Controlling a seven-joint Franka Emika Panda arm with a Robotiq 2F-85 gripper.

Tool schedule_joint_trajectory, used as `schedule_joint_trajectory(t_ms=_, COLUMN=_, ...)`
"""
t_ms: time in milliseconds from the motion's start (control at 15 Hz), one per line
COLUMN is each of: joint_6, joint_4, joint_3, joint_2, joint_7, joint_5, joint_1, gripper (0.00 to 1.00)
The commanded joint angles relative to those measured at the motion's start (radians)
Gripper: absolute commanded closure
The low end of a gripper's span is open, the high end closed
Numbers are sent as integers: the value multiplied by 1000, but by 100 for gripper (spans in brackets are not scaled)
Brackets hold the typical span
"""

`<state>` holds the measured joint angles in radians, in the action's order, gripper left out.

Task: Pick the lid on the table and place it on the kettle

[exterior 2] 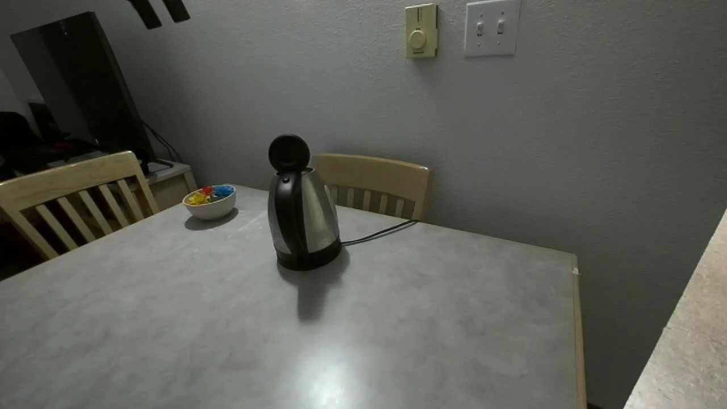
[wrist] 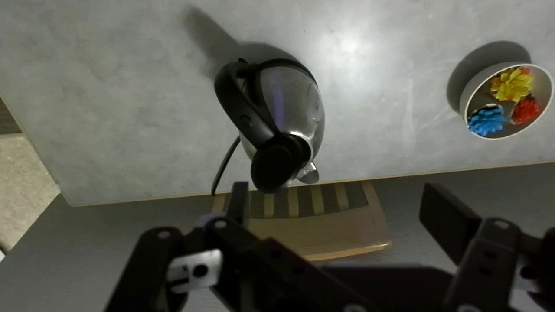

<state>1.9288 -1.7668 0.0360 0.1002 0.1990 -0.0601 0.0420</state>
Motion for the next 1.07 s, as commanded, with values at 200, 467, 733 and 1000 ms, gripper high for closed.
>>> schedule_joint_trajectory(t_ms=200, joint_6=-5, joint_4=20, joint_3=-19, joint_2=-46, joint_7=0, joint_5=12, joint_1=-19, gripper=0)
schedule_joint_trajectory(t_ms=467, joint_6=17, joint_4=39, joint_3=-26, joint_2=-75, joint_7=17, joint_5=36, joint_1=-25, gripper=0)
schedule_joint_trajectory(t_ms=733, joint_6=37, joint_4=76, joint_3=-61, joint_2=-148, joint_7=98, joint_5=75, joint_1=-52, gripper=26)
schedule_joint_trajectory(t_ms=1000, joint_6=48, joint_4=110, joint_3=-91, joint_2=-226, joint_7=126, joint_5=136, joint_1=-75, gripper=55)
